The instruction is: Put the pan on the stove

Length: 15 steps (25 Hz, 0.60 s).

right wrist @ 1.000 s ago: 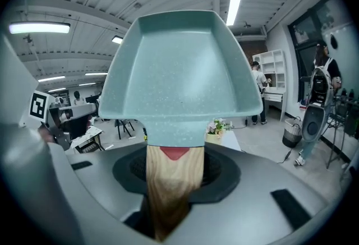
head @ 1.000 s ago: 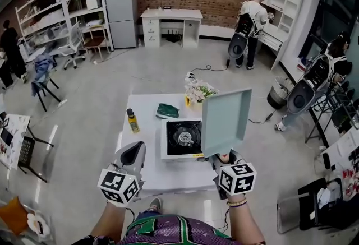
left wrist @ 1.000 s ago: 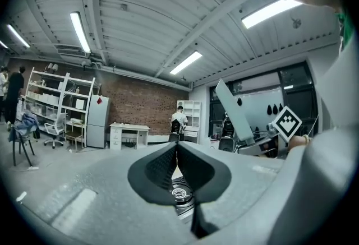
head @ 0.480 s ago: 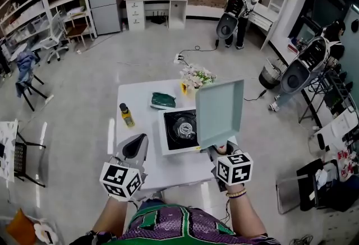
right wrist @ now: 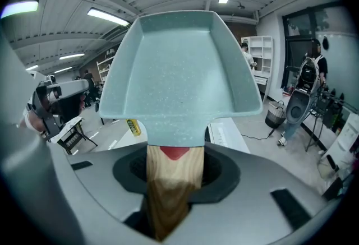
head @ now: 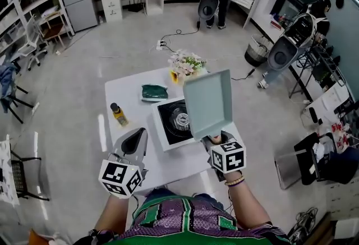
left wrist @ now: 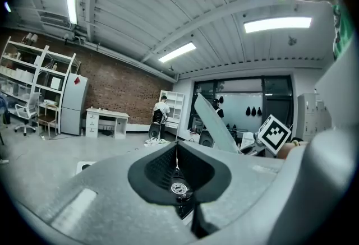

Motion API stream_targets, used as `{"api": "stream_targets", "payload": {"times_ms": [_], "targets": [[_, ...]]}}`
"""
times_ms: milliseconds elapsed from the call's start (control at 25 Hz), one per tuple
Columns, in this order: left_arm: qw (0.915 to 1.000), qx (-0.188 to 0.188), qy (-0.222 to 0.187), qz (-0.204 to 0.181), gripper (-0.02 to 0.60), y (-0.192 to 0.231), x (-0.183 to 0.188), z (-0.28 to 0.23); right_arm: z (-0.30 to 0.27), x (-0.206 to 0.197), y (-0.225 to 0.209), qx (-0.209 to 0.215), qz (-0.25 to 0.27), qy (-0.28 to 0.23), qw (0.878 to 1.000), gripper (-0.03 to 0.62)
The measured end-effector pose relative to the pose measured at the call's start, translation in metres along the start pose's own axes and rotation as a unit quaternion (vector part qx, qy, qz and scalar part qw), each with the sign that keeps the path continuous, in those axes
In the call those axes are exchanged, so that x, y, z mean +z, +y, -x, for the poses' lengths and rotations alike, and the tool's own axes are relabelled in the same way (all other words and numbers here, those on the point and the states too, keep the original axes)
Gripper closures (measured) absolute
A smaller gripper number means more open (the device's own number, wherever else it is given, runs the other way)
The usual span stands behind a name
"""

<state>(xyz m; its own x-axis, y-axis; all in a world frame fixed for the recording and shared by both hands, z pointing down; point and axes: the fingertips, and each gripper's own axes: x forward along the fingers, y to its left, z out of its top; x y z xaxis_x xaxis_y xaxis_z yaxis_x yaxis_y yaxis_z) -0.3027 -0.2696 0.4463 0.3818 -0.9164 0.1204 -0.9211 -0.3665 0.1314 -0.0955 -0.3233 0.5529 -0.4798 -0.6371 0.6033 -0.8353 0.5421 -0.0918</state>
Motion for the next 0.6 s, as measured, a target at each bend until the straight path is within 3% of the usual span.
{"api": "stream_targets", "payload": {"times_ms": [600], "targets": [[0.9985, -0.05, 0.023, 0.001, 0.563, 0.041, -0.012, -0.007, -0.054, -0.044, 0.012, -0.026, -0.03, 0.091, 0.995, 0.448]]}}
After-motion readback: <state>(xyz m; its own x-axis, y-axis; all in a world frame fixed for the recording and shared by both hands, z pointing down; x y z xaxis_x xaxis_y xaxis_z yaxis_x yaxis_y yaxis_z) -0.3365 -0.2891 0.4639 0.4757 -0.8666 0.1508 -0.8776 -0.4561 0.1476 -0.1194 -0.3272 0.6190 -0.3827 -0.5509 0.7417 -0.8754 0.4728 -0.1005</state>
